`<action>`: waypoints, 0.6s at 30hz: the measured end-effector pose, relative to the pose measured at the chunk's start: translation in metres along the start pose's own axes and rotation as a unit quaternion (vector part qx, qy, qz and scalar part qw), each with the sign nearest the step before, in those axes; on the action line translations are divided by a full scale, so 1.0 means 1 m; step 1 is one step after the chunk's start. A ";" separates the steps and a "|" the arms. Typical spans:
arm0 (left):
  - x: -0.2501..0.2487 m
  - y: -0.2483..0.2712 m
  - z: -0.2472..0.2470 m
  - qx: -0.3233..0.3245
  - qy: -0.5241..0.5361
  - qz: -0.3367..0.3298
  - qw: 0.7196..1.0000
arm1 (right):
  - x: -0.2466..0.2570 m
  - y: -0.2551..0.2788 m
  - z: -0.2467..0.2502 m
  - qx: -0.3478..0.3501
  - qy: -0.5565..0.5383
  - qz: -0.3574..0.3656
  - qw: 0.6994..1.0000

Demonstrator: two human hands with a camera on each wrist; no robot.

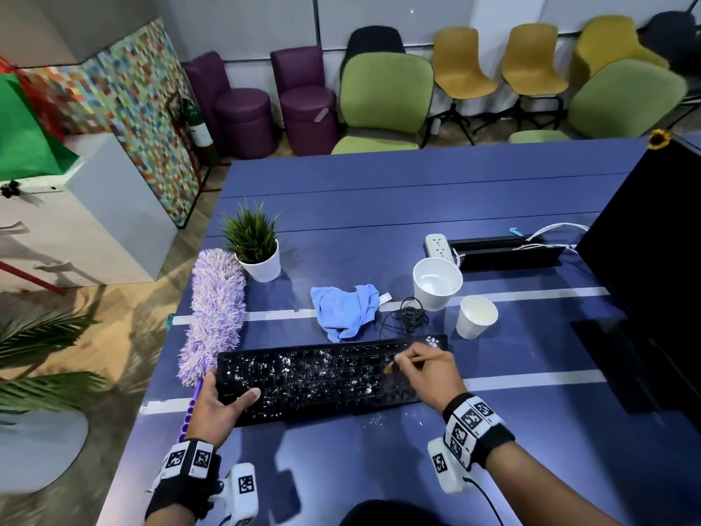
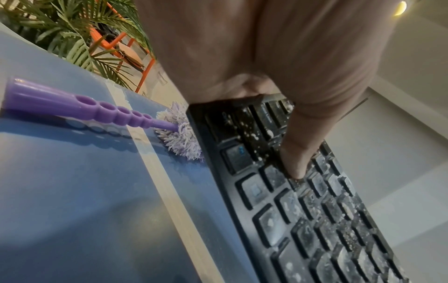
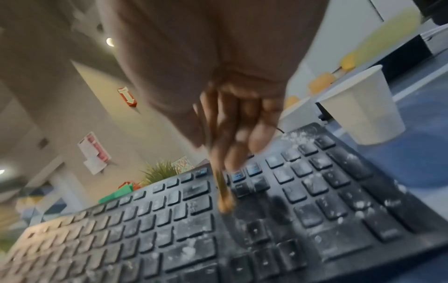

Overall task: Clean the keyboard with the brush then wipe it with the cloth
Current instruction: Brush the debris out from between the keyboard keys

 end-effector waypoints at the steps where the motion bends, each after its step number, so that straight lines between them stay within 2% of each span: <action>1: 0.000 0.000 0.000 -0.003 0.000 -0.001 1.000 | 0.007 0.000 0.006 -0.034 -0.019 0.029 0.999; 2: 0.000 0.000 0.001 -0.004 -0.002 -0.001 1.000 | 0.010 0.000 0.009 -0.049 -0.029 0.049 0.997; 6: 0.000 0.000 0.001 -0.003 -0.009 0.001 1.000 | 0.006 0.003 -0.005 0.028 0.020 0.030 0.999; 10: -0.001 0.001 0.002 -0.006 -0.013 0.005 1.000 | 0.022 0.009 0.000 0.005 -0.015 0.087 0.996; 11: -0.001 0.001 0.002 -0.007 -0.015 0.004 1.000 | 0.018 0.010 -0.004 0.015 -0.005 0.080 0.997; 14: -0.005 0.000 0.001 -0.007 -0.020 0.005 1.000 | -0.006 0.019 -0.029 0.104 0.051 0.023 0.993; 15: -0.004 0.000 0.001 -0.005 -0.016 0.007 1.000 | -0.009 0.022 -0.030 0.099 0.050 0.030 0.993; 18: 0.000 0.000 0.002 -0.004 -0.023 0.008 1.000 | 0.005 0.026 -0.011 0.002 -0.015 0.097 0.995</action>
Point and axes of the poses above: each hand's wrist, its own y-axis away from the middle knuckle, its own z-axis out of the back of the hand, x = y × z, the point moved 9 cm from there along -y, towards the middle knuckle, and after that the axes turned 14 degrees about -y, right-handed, at the moved point
